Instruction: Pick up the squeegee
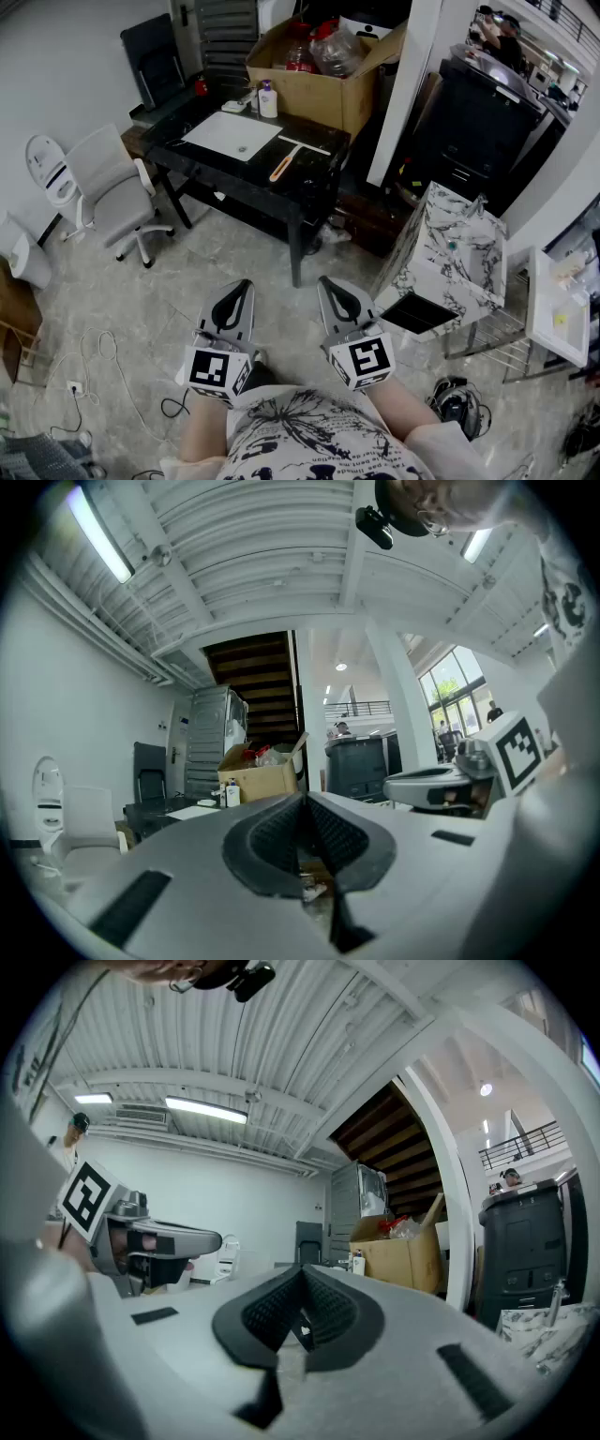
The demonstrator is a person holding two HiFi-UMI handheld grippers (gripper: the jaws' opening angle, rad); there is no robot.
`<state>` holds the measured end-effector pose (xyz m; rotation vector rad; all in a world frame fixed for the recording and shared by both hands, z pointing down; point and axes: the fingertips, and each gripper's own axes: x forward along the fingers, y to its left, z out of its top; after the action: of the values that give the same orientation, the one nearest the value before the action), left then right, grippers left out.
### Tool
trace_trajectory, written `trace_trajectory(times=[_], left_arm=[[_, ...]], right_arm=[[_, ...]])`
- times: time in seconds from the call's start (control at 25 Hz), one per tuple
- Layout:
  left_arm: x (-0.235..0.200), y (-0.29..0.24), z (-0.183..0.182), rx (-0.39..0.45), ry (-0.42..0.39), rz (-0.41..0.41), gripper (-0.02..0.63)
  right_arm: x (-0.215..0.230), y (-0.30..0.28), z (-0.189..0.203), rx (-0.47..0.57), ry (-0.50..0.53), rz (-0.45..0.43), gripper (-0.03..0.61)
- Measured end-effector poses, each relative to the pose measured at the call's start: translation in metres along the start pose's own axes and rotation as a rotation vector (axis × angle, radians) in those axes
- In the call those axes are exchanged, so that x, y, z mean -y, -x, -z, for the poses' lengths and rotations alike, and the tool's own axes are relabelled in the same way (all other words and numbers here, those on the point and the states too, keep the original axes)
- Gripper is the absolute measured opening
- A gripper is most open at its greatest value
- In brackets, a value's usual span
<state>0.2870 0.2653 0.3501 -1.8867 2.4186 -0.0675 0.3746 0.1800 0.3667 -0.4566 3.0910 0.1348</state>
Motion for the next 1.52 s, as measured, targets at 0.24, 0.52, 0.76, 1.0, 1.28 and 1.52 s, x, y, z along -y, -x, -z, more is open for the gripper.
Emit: trace_trajectory(times=[0.24, 0.52, 0.76, 1.0, 1.28, 1.52], left_arm=[[-0.002, -0.003, -0.008, -0.010, 0.013, -0.008, 0.012], [-0.002, -0.004, -0.005, -0.017, 0.021, -0.007, 0.012], [-0.013, -0.006, 0.006, -0.028, 0.028, -0.021, 0.012], [-0.055, -0.012, 0.022, -0.030, 0.045, -0.042, 0.012], [-0.135, -0.050, 0.037, -0.053, 0.074, -0.016, 0.012], [-0.225, -0.096, 0.036, -0.062, 0.086, 0.062, 0.012]], right_arm=[[0.002, -0.004, -0.003, -0.002, 0.002, -0.009, -0.011], [0.004, -0.010, 0.000, -0.007, -0.022, -0.010, -0.009], [-0.003, -0.026, 0.014, -0.036, -0.070, -0.035, -0.009], [-0.015, -0.066, 0.024, -0.060, -0.069, -0.042, -0.009], [-0.014, -0.145, 0.030, -0.068, -0.088, 0.035, -0.009], [-0.021, -0.234, 0.029, -0.099, -0.091, 0.132, -0.009]])
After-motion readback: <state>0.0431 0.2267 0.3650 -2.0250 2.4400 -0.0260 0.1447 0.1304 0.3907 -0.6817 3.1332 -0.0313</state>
